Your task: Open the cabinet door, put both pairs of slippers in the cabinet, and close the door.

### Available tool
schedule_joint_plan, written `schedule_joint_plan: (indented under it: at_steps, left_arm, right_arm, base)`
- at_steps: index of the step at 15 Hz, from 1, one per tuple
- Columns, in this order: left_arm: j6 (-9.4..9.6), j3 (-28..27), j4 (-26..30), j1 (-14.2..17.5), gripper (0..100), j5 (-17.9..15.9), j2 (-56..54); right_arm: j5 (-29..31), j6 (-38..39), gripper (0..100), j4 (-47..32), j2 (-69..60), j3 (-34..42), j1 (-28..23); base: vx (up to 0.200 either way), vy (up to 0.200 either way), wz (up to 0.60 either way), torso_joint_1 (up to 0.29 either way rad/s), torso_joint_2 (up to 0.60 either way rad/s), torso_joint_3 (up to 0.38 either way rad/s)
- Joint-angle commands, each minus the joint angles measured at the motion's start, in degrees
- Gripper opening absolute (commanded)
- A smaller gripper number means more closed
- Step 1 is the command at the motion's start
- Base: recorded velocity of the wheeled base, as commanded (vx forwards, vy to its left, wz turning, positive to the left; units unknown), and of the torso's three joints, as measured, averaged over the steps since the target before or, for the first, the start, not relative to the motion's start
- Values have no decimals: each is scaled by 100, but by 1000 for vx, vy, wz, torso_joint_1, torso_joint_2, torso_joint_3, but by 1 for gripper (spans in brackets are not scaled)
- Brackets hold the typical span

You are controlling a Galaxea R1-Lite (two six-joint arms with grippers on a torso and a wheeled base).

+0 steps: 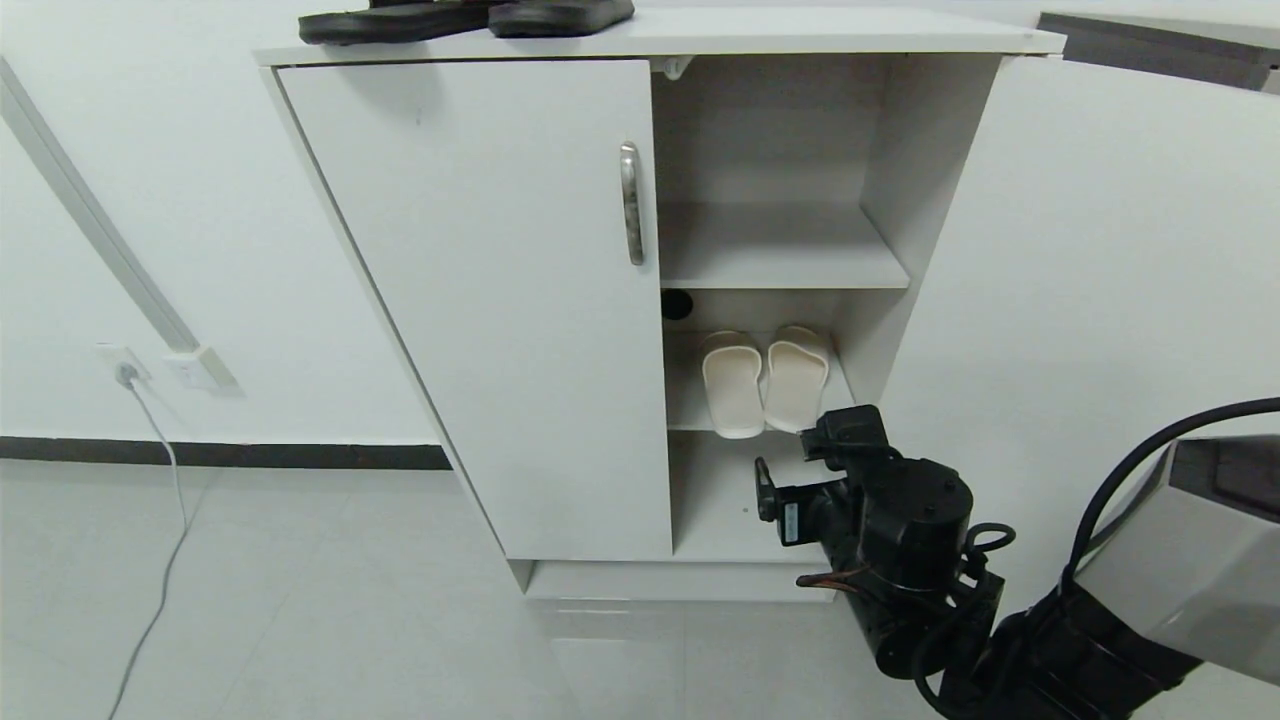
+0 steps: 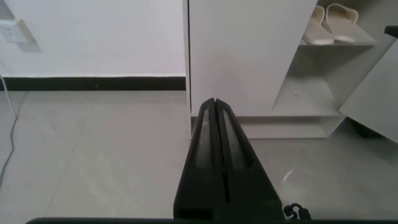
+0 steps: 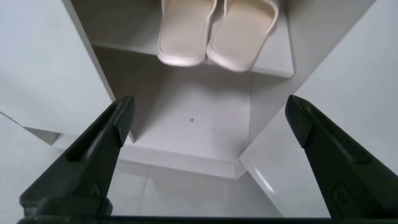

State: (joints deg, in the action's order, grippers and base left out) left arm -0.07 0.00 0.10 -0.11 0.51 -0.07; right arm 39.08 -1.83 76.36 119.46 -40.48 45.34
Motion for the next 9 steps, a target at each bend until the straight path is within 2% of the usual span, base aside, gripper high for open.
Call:
schedule_joint_plan:
  at_steps: [1, 6, 9]
  left_arm:
    - [-1, 0, -1, 2, 0, 2, 7]
    - [-1, 0, -1, 2, 0, 10, 7]
    - [16, 0, -1, 2, 0, 2, 7]
  right_arm:
    - [3, -2, 100, 2, -1, 6, 1]
    - [3, -11, 100, 2, -1, 67, 1]
    - [-6, -11, 100, 2, -1, 76, 1]
  base:
    - [0, 0, 0, 2, 2, 207]
    - [0, 0, 0, 2, 0, 195]
    - [0, 0, 0, 1, 2, 32]
